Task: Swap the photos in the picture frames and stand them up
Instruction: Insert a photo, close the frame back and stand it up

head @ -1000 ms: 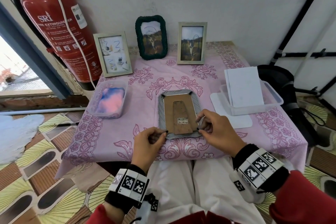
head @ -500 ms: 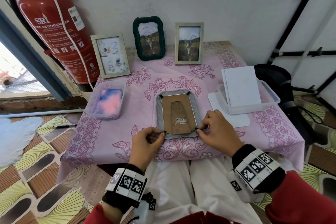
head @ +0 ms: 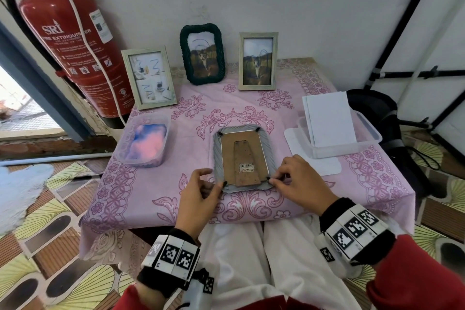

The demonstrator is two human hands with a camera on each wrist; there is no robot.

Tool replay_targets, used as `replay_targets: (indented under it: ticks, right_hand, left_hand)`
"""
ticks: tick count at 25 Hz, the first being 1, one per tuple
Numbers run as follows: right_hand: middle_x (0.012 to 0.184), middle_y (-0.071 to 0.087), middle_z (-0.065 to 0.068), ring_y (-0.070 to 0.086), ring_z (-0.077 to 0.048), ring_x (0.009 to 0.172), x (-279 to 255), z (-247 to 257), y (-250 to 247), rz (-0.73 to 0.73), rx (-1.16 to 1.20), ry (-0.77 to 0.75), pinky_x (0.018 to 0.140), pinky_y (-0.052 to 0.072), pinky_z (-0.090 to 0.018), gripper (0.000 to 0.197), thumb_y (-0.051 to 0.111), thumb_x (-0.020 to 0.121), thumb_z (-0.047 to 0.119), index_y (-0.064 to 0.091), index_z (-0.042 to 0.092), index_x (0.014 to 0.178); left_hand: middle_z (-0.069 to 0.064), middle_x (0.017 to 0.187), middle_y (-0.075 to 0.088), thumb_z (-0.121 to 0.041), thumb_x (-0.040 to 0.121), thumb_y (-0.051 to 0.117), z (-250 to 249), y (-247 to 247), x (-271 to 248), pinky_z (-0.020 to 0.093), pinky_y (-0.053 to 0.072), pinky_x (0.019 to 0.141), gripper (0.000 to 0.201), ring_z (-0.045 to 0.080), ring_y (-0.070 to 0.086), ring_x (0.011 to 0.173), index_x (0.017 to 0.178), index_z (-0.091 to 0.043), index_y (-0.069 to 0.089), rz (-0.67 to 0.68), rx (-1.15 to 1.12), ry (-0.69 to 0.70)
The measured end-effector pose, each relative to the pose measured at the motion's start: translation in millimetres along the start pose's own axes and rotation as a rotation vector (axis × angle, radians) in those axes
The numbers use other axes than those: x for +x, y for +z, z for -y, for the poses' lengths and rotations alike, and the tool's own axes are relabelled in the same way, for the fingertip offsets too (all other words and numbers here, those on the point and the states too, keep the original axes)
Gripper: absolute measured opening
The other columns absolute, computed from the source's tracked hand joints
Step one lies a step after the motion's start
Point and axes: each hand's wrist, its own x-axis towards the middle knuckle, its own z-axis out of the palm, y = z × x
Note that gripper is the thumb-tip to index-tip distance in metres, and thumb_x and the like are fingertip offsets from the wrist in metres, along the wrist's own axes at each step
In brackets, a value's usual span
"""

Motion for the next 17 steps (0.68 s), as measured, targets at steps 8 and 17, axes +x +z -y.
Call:
replay_targets:
  ticks: [8,17]
  right_hand:
    - [0.102,0.052,0.006,0.047,-0.009,0.101,1.5,3.4,0.5,-0.003,0.182,-0.089,0.086,0.039,-0.020,0.028,0.062,0.087,0.021,0.063,0.018,0.114]
    - [0.125,0.057,0.006,0.050,-0.007,0.118,20.1,39.6,-19.7,-0.086,0.403,-0.090,0.099,0.040,-0.020,0.035,0.056,0.092,0.026,0.054,0.022,0.127]
  left_hand:
    - [0.007,0.077,0.062,-0.026,0.074,0.077,-3.7,15.1,8.7,0.034,0.051,0.069,0.043,0.019,0.058,0.069,0.108,-0.007,0.059,-0.040,0.005,-0.137]
    - [0.021,0.086,0.068,0.005,0.077,0.070,-47.7,28.8,-13.5,0.025,0.052,0.061,0.036,0.023,0.060,0.067,0.108,-0.009,0.056,-0.089,-0.350,0.099]
